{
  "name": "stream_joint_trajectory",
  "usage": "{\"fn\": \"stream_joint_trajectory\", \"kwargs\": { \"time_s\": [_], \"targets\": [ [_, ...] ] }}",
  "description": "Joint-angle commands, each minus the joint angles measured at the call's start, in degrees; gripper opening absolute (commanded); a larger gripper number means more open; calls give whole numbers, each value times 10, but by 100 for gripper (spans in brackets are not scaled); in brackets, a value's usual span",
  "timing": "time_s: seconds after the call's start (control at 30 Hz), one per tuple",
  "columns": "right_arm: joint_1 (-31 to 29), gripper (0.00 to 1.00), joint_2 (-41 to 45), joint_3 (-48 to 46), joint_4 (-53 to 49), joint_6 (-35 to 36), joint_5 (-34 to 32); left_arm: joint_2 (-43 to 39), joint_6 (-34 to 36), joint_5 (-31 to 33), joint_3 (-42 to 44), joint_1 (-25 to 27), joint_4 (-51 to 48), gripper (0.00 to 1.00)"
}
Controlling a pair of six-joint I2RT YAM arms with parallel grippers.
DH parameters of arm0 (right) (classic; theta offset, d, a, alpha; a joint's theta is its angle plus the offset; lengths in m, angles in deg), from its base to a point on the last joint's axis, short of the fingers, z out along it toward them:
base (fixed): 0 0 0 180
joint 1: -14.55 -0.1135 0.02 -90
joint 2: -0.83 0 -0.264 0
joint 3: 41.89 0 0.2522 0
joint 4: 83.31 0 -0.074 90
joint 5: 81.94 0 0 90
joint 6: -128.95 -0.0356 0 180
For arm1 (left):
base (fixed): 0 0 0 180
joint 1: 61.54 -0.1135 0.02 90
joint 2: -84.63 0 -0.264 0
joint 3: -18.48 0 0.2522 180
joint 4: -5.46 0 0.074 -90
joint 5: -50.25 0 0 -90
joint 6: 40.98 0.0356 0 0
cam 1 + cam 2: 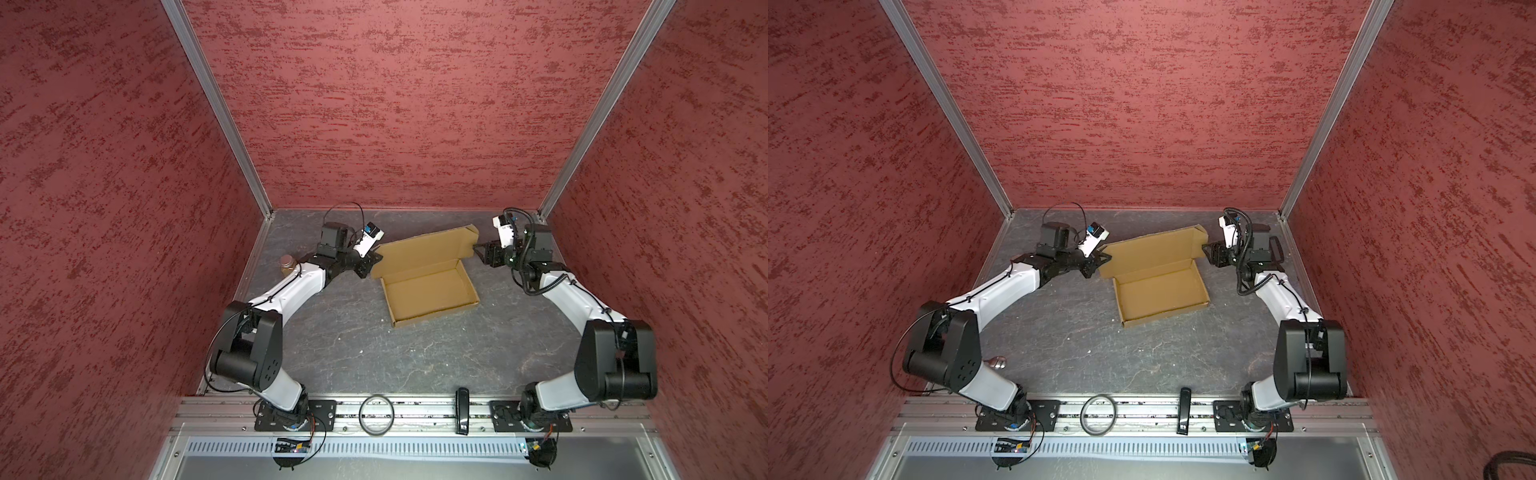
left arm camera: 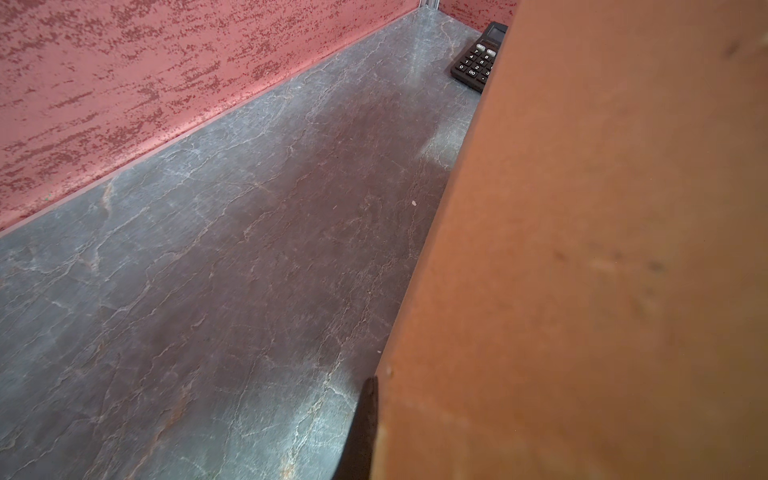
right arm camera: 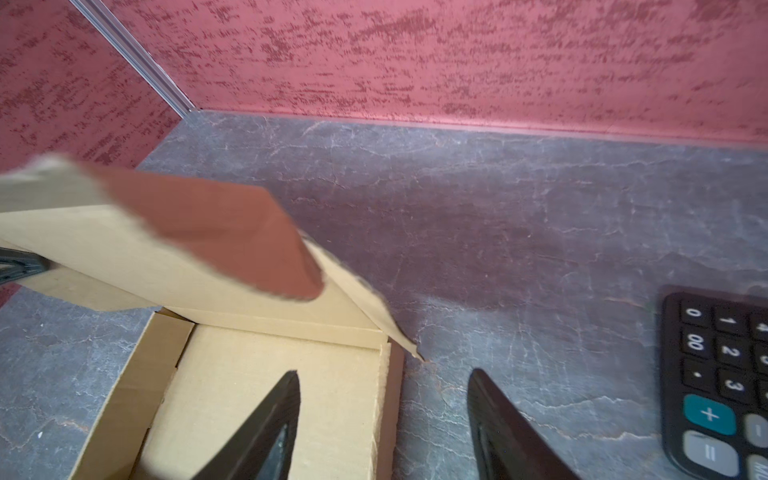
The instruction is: Fold the paper box
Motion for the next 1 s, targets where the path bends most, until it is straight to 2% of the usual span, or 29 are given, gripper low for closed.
{"fn": "stream_joint_trajectory", "kwargs": {
  "time_s": [0.0, 0.53, 0.97],
  "targets": [
    [4, 65, -19, 32, 33, 29, 32, 12, 10, -24, -17, -4, 5, 0],
    [6, 61, -114, 93, 45, 52, 124, 39, -8, -20, -34, -7, 27, 0],
    [6, 25, -104, 86, 46, 40, 133, 51, -36, -18, -36, -6, 53, 1]
  ]
}}
